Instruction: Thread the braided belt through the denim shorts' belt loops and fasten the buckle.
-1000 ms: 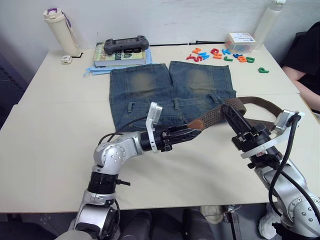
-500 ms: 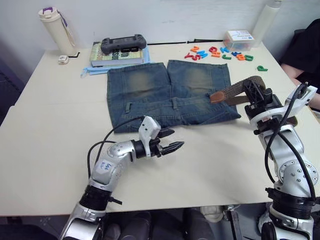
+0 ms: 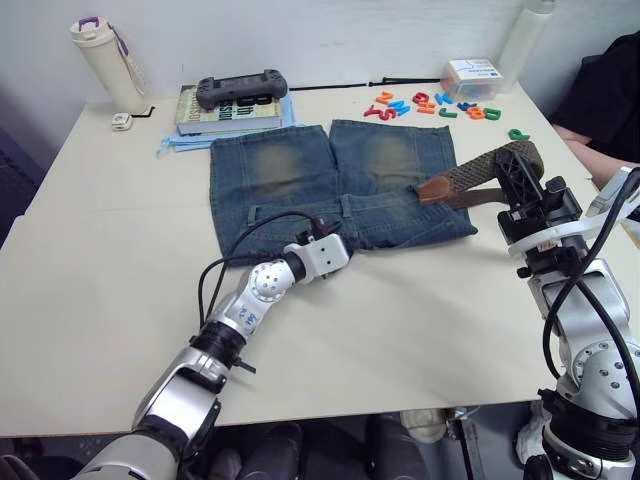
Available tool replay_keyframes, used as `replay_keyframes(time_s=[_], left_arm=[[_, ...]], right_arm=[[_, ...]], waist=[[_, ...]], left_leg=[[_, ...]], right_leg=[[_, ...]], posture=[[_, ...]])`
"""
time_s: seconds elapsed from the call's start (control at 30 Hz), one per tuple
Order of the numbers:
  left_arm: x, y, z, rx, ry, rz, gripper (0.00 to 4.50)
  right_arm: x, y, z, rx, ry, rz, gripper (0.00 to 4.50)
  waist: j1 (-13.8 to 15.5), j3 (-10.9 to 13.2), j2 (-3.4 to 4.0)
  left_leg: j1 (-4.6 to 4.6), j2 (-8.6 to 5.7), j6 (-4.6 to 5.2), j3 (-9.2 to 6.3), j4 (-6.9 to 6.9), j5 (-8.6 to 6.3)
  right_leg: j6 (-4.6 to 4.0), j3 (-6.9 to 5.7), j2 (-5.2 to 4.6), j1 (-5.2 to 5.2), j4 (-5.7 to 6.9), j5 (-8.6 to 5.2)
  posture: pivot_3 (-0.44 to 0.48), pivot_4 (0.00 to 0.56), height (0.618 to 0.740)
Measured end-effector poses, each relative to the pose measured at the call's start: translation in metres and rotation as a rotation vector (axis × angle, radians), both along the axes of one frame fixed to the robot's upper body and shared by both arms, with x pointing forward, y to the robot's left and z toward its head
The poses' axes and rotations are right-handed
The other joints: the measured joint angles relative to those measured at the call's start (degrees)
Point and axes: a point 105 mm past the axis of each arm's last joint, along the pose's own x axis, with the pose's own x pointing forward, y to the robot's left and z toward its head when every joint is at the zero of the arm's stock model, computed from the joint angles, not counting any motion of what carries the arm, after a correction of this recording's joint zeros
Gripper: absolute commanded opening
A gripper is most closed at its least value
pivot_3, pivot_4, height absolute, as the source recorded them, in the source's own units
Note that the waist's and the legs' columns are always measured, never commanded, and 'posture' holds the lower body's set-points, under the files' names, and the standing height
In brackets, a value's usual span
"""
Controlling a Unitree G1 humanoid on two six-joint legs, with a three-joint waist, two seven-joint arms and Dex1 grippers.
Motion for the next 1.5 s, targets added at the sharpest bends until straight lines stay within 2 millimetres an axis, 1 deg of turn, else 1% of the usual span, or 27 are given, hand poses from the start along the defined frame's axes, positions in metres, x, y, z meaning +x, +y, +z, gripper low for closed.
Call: replay_keyframes(time_s=[0.03, 0.07, 0.13, 0.17, 0.23, 0.27, 0.3, 0.33, 0.43, 0.53, 0.67, 0.77, 0.87, 1.07, 1.1, 1.17, 1.23, 1.4, 1.5], left_arm=[[0.002, -0.004, 0.001, 0.013, -0.017, 0.000, 3.38], [0.004, -0.006, 0.001, 0.027, -0.034, 0.001, 3.13], [0.005, -0.006, -0.001, 0.040, -0.047, 0.001, 2.55], [0.005, -0.005, -0.002, 0.040, -0.049, -0.003, 2.12], [0.005, -0.003, 0.002, 0.039, -0.068, -0.012, 1.26], [0.005, -0.002, 0.003, 0.039, -0.071, -0.014, 0.92], [0.004, -0.001, 0.003, 0.042, -0.071, -0.020, 0.84], [0.003, -0.001, 0.003, 0.043, -0.070, -0.027, 0.83], [-0.003, 0.004, 0.002, 0.047, -0.050, -0.056, 0.62], [-0.012, 0.011, -0.002, 0.029, 0.012, -0.087, 0.62], [-0.035, 0.026, -0.011, -0.030, 0.160, -0.112, 0.62], [-0.056, 0.033, -0.010, -0.076, 0.273, -0.136, 0.62], [-0.072, 0.030, -0.007, -0.104, 0.362, -0.162, 0.62], [-0.081, 0.002, 0.000, -0.184, 0.490, -0.181, 0.62], [-0.083, -0.001, 0.000, -0.189, 0.503, -0.187, 0.62], [-0.087, 0.000, 0.001, -0.183, 0.517, -0.186, 0.62], [-0.090, 0.011, 0.000, -0.163, 0.527, -0.177, 0.62], [-0.095, 0.042, -0.007, -0.113, 0.525, -0.127, 0.62], [-0.095, 0.056, -0.007, -0.108, 0.515, -0.094, 0.62]], right_arm=[[-0.001, 0.001, 0.001, 0.002, -0.004, 0.000, 0.00], [-0.003, 0.002, 0.002, 0.005, -0.009, 0.000, 0.00], [-0.004, 0.002, 0.004, 0.007, -0.015, -0.005, 0.00], [-0.005, 0.002, 0.005, 0.009, -0.018, -0.009, 0.00], [-0.005, 0.001, 0.005, 0.012, -0.018, -0.015, 0.00], [-0.005, 0.001, 0.005, 0.012, -0.017, -0.016, 0.00], [-0.005, 0.001, 0.005, 0.013, -0.016, -0.017, 0.00], [-0.005, 0.001, 0.005, 0.013, -0.016, -0.017, 0.00], [-0.005, 0.000, 0.005, 0.014, -0.014, -0.024, 0.00], [-0.004, -0.002, 0.005, 0.019, -0.013, -0.037, 0.00], [-0.003, -0.005, 0.001, 0.012, 0.003, -0.073, 0.00], [-0.003, -0.010, -0.008, -0.005, 0.039, -0.110, 0.00], [-0.002, -0.011, -0.010, -0.014, 0.046, -0.127, 0.00], [-0.002, -0.013, -0.010, -0.027, 0.053, -0.143, 0.00], [-0.002, -0.014, -0.010, -0.037, 0.053, -0.150, 0.00], [-0.001, -0.014, -0.008, -0.061, 0.055, -0.157, 0.00], [0.000, -0.017, -0.007, -0.104, 0.068, -0.172, 0.00], [0.004, -0.021, -0.014, -0.110, 0.105, -0.189, 0.00], [0.002, -0.021, -0.023, -0.125, 0.140, -0.195, 0.00]], waist=[[0.09, 0.00, -0.01], [0.06, -0.01, -0.02], [-0.05, -0.01, -0.02], [-0.07, -0.01, -0.02], [-0.15, -0.02, 0.00], [-0.18, -0.02, 0.00], [-0.22, -0.02, 0.00], [-0.26, -0.02, 0.00], [-0.40, -0.04, 0.02], [-0.53, -0.07, 0.07], [-1.09, -0.08, 0.10], [-1.47, -0.09, 0.11], [-1.45, -0.09, 0.12], [-0.40, -0.09, 0.11], [-0.28, -0.09, 0.11], [-0.25, -0.08, 0.11], [-0.47, -0.09, 0.12], [-0.90, -0.10, 0.14], [-0.89, -0.10, 0.14]], left_leg=[[0.00, -0.01, 0.02, 0.00, 0.01, 0.01], [0.01, -0.02, 0.02, 0.01, 0.02, 0.01], [0.02, -0.03, 0.03, 0.05, 0.02, 0.02], [0.02, -0.03, 0.03, 0.05, 0.01, 0.02], [0.06, -0.03, 0.03, 0.08, -0.02, 0.02], [0.07, -0.03, 0.03, 0.10, -0.03, 0.02], [0.07, -0.03, 0.03, 0.10, -0.04, 0.02], [0.07, -0.03, 0.03, 0.11, -0.05, 0.02], [0.09, -0.02, 0.04, 0.13, -0.10, 0.01], [0.10, -0.01, 0.04, 0.14, -0.13, 0.01], [0.10, 0.01, 0.04, 0.13, -0.19, 0.01], [0.10, 0.01, 0.04, 0.12, -0.17, 0.01], [0.10, 0.01, 0.04, 0.12, -0.14, 0.01], [0.09, -0.01, 0.04, 0.12, -0.11, 0.01], [0.08, -0.01, 0.04, 0.12, -0.12, 0.01], [0.08, -0.01, 0.04, 0.12, -0.13, 0.01], [0.11, 0.04, 0.03, 0.16, -0.18, 0.01], [0.17, 0.21, -0.07, 0.18, -0.20, -0.03], [0.18, 0.22, -0.08, 0.18, -0.20, -0.03]], right_leg=[[0.03, 0.00, -0.01, 0.01, 0.00, 0.01], [0.04, 0.03, -0.01, 0.01, 0.01, 0.02], [0.05, 0.08, -0.01, 0.01, 0.03, 0.03], [0.06, 0.08, -0.01, -0.01, 0.05, 0.03], [0.05, 0.11, -0.01, -0.01, 0.08, 0.03], [0.05, 0.13, -0.01, -0.02, 0.08, 0.03], [0.05, 0.14, -0.01, -0.02, 0.09, 0.03], [0.05, 0.14, 0.00, -0.02, 0.20, 0.03], [0.05, 0.15, -0.01, -0.04, 0.28, 0.03], [0.05, 0.15, 0.00, -0.06, 0.27, 0.03], [0.04, 0.18, 0.00, -0.07, 0.26, 0.02], [0.03, 0.18, 0.00, -0.07, 0.27, 0.01], [0.03, 0.18, 0.01, -0.07, 0.29, 0.01], [0.03, 0.18, 0.02, -0.06, 0.26, 0.02], [0.03, 0.17, 0.02, -0.07, 0.25, 0.01], [0.03, 0.17, 0.02, -0.08, 0.17, 0.01], [0.01, 0.21, 0.07, -0.09, 0.04, 0.01], [-0.04, 0.27, 0.24, -0.09, 0.05, -0.02], [-0.05, 0.36, 0.29, -0.09, 0.05, -0.02]], posture=[[0.000, 0.150, 0.731], [0.000, 0.150, 0.731], [0.000, 0.150, 0.731], [0.000, 0.150, 0.731], [0.000, 0.150, 0.731], [0.000, 0.150, 0.731], [0.000, 0.150, 0.731], [0.000, 0.150, 0.731], [0.000, 0.150, 0.731], [0.000, 0.150, 0.731], [0.000, 0.150, 0.731], [0.000, 0.150, 0.731], [0.000, 0.150, 0.731], [0.000, 0.150, 0.731], [0.000, 0.150, 0.731], [0.000, 0.150, 0.731], [0.000, 0.150, 0.731], [0.000, 0.150, 0.731], [0.000, 0.150, 0.731]])
